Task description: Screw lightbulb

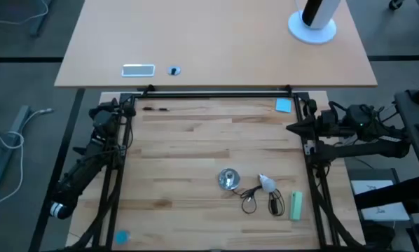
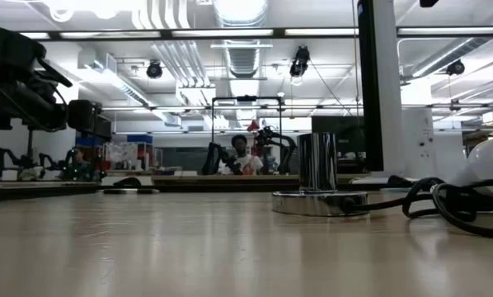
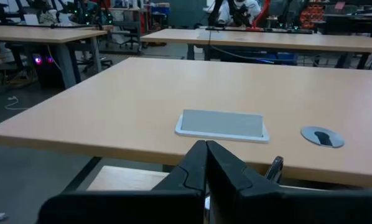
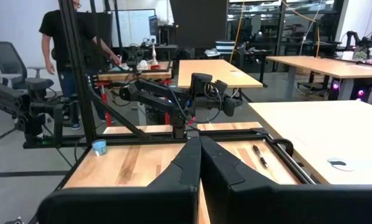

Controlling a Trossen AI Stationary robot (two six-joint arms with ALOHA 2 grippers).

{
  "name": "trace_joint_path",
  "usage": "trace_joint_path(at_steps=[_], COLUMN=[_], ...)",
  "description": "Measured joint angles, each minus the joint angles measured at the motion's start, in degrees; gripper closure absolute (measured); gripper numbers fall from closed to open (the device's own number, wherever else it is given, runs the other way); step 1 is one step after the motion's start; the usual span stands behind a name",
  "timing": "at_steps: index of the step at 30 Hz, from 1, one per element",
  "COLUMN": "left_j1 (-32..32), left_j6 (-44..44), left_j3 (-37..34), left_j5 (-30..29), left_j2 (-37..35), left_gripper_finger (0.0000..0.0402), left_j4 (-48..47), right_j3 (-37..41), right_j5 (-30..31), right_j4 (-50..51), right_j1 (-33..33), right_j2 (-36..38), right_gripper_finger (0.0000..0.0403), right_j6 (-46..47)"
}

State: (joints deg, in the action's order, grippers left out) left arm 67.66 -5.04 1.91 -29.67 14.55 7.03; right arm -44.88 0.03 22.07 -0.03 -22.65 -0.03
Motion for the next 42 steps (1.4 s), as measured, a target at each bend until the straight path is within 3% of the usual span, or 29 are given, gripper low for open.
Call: trace_joint_path(at_steps=[33, 38, 40, 42], left_j1=[0.0, 0.0, 0.0, 0.0], left_j6=[-0.9, -15.5, -17.2, -17.0], left_j3=[0.0, 0.0, 0.8, 2.4], left_j5=[-0.4, 6.0, 12.4, 22.3], left_j2=[0.0, -0.4, -0.8, -1.2], left_gripper_finger=[0.0401, 0.0401, 0.0401, 0.0401], left_j4=[0.1, 5.2, 7.1, 6.9], right_j3=[0.0, 0.0, 0.0, 0.0], right_j5=[0.0, 0.0, 0.0, 0.0], right_j4=[0.0, 0.0, 0.0, 0.0], right_j1=[0.0, 0.0, 0.0, 0.0], right_j2=[0.0, 0.0, 0.0, 0.0], right_gripper_finger=[0.0403, 0.0403, 0.0403, 0.0403], right_j6=[0.0, 0.0, 0.0, 0.0])
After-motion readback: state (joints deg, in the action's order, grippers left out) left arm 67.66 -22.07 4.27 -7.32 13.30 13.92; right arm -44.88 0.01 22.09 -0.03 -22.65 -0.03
